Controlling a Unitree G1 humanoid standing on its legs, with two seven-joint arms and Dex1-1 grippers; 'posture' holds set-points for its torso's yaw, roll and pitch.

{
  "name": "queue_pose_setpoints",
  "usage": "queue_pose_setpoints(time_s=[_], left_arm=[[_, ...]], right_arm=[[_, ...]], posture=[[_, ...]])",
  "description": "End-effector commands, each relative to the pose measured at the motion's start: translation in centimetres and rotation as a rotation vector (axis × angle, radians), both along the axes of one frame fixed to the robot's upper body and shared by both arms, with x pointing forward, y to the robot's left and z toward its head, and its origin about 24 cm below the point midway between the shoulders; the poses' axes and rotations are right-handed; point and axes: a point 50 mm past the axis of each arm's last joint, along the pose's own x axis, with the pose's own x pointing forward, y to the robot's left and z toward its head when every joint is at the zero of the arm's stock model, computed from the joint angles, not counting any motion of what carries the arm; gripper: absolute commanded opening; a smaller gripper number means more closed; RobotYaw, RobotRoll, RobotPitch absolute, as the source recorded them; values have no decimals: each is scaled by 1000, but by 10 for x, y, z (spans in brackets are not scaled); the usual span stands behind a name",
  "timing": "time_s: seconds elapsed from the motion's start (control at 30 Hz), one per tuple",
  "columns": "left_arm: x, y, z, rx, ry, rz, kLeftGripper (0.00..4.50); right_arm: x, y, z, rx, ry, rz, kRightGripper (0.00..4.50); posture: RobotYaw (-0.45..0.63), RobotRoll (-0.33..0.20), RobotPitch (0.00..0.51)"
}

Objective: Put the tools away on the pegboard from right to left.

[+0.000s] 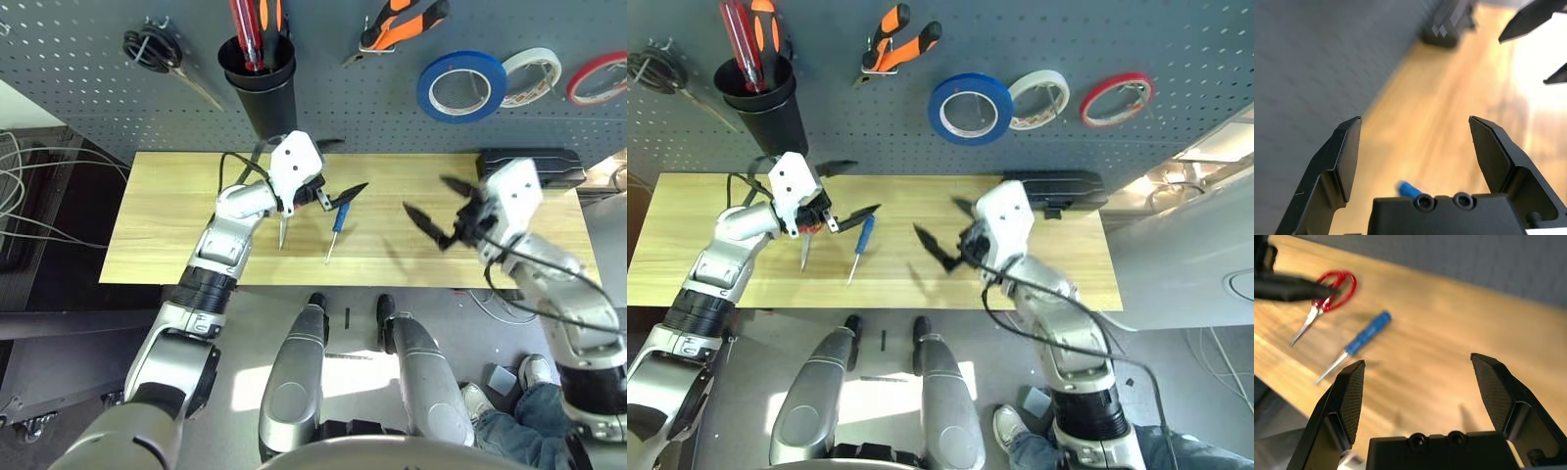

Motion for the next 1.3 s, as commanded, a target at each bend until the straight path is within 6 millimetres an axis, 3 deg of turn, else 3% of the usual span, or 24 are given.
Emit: queue_pose_setpoints(time_s=[0.03, 0.27, 0.57, 0.97, 1.1, 1.17, 1.27, 1.3], left_arm=[[3, -1, -30, 94, 95, 60, 4500], [16, -2, -56, 173, 191, 225, 4500], [23, 0, -79, 196, 353, 381, 4500], [19, -17, -95, 184, 446, 400, 674], [20, -19, -87, 98, 417, 403, 589], [21, -22, -73, 17, 370, 381, 589], [18, -27, -44, -152, 273, 332, 589], [11, -35, -22, -270, 184, 220, 589]], right_arm=[[-1, 10, -13, 13, 93, 28, 4469], [7, 27, -16, -32, 107, 66, 4469], [5, 23, -27, -138, 142, 87, 4469], [15, 17, -13, -172, 83, 69, 4500], [18, 12, -10, -178, 72, 58, 4500], [19, 9, -8, -184, 61, 68, 4500], [20, 4, -4, -198, 49, 100, 4500], [22, 0, -3, -209, 45, 115, 4500]], posture=[[115, 0, 410], [115, 0, 417], [114, 0, 428], [95, 0, 425], [93, 0, 421], [91, 0, 417], [91, 0, 417], [89, 0, 412]])
